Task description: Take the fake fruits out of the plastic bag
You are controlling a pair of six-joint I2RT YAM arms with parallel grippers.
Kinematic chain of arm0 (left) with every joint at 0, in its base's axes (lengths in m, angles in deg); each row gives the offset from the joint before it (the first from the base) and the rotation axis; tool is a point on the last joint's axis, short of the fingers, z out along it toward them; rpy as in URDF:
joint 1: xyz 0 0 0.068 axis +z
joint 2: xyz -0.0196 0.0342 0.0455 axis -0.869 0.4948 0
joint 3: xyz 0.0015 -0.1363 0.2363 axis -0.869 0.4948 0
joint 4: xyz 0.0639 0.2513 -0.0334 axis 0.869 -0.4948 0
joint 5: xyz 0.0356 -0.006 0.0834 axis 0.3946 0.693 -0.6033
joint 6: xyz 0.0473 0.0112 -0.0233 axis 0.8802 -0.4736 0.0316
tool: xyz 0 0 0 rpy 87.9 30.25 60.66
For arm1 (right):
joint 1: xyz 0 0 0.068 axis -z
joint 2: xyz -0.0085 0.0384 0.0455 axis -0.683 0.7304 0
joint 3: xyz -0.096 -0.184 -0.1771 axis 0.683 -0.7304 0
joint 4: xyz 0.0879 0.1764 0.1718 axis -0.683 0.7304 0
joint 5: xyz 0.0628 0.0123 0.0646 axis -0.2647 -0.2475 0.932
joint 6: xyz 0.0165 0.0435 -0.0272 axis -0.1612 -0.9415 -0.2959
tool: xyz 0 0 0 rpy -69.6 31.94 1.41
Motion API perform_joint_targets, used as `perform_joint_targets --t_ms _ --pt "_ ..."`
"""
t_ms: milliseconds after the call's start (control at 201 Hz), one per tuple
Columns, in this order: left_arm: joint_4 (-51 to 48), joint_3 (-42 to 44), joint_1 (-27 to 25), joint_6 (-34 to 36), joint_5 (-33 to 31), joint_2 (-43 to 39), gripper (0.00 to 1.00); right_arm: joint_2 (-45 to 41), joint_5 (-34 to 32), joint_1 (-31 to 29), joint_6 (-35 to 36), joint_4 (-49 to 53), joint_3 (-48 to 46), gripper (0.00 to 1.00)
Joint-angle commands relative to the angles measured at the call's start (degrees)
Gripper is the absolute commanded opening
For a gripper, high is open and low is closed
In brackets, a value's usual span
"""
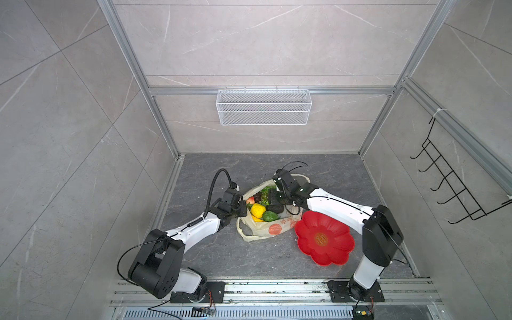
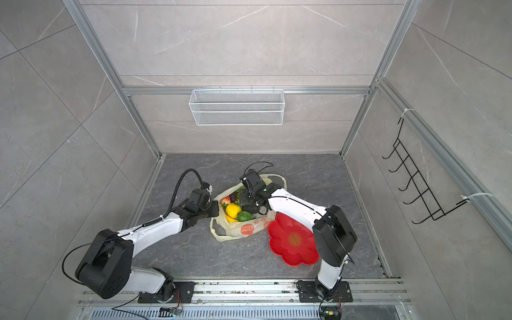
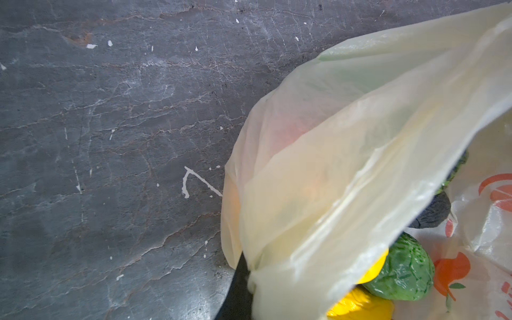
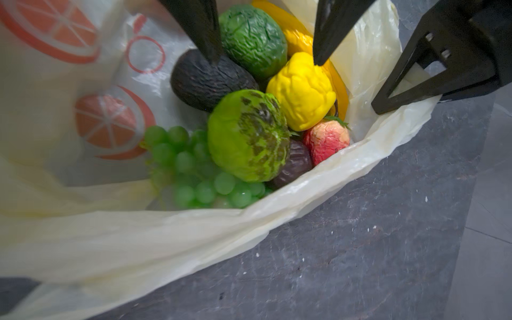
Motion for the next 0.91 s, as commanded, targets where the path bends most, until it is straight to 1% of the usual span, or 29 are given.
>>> perform_joint_targets --t_ms 0,189,324,508,627,802,901 --pt "0.03 -0.22 0.43 -1.73 -1.84 -0.02 0.07 4.05 1.0 -1.28 3.26 2.47 3.75 0.6" --pt "1.21 0.4 0.52 -2.96 -0.93 0.35 0.07 8.97 2.38 -2.86 6.51 3.38 7.93 0.6" --pt "1.89 0.76 0.51 -3.61 -0.57 0.46 0.07 12.4 2.41 -3.31 8.89 6.14 11.08 0.6" --pt "2.16 1.11 0.52 -3.71 -0.75 0.11 0.07 15.27 3.26 -3.99 11.14 8.24 13.5 0.61" --pt "2.16 1.1 0.54 -3.68 -0.89 0.11 0.07 16.35 2.62 -4.35 11.17 8.75 13.9 0.66" --pt "2.36 1.11 0.52 -3.62 -0.88 0.2 0.07 17.01 -0.95 -4.53 10.0 10.33 13.85 0.75" --pt "2.36 1.16 0.52 -3.68 -0.88 0.09 0.07 17.43 -1.43 -4.53 9.22 10.15 13.48 0.78"
